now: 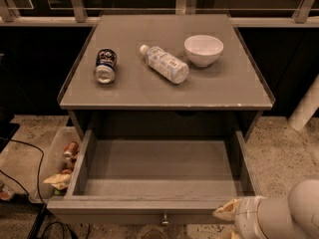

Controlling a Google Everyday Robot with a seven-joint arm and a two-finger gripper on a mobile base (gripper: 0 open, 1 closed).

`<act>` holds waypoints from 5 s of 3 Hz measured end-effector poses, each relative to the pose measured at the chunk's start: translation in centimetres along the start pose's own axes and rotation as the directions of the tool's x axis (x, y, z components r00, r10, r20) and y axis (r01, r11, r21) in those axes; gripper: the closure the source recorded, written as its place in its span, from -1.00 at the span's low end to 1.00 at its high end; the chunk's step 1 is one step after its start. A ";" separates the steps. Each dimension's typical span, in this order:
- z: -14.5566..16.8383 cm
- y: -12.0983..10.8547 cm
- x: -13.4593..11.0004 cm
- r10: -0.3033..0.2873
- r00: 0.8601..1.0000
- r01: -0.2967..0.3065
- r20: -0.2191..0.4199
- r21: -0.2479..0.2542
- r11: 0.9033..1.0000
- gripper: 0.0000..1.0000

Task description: Close top drawer

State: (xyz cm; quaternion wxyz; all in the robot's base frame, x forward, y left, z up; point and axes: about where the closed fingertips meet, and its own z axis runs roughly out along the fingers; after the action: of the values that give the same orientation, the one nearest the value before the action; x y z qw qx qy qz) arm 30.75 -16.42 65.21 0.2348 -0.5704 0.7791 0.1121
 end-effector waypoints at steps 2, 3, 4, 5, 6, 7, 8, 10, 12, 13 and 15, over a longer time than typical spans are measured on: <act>0.2 -0.9 -0.4 -0.011 1.000 0.011 0.004 0.026 1.000 -0.64; 0.4 -5.0 -1.6 -0.015 0.999 0.012 0.039 0.091 0.996 -0.16; 0.6 -8.9 -2.9 -0.030 0.997 0.020 0.073 0.133 0.991 0.29; 1.4 -13.1 -3.3 -0.026 0.997 0.013 0.074 0.169 0.986 0.76; 1.5 -13.5 -3.3 -0.025 0.997 0.012 0.073 0.173 0.985 1.00; 1.5 -13.5 -3.3 -0.025 0.997 0.012 0.073 0.173 0.985 0.65; 1.5 -13.5 -3.3 -0.025 0.997 0.012 0.073 0.173 0.985 0.18; 1.5 -13.5 -3.3 -0.025 0.997 0.012 0.073 0.173 0.985 -0.75; 1.5 -13.5 -3.3 -0.025 0.997 0.013 0.073 0.173 0.985 -1.00; 1.7 -13.3 -3.3 -0.024 0.998 0.015 0.058 0.160 0.987 -1.00; 3.3 -13.3 -2.4 0.048 0.997 -0.055 0.062 0.129 0.990 -0.18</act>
Offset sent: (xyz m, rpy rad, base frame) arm 0.0895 -0.0090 0.0122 0.0002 -0.1514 -0.0672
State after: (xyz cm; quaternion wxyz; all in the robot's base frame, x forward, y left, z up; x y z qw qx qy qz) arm 44.61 -17.27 64.75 0.2917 -0.5298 0.7920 0.0836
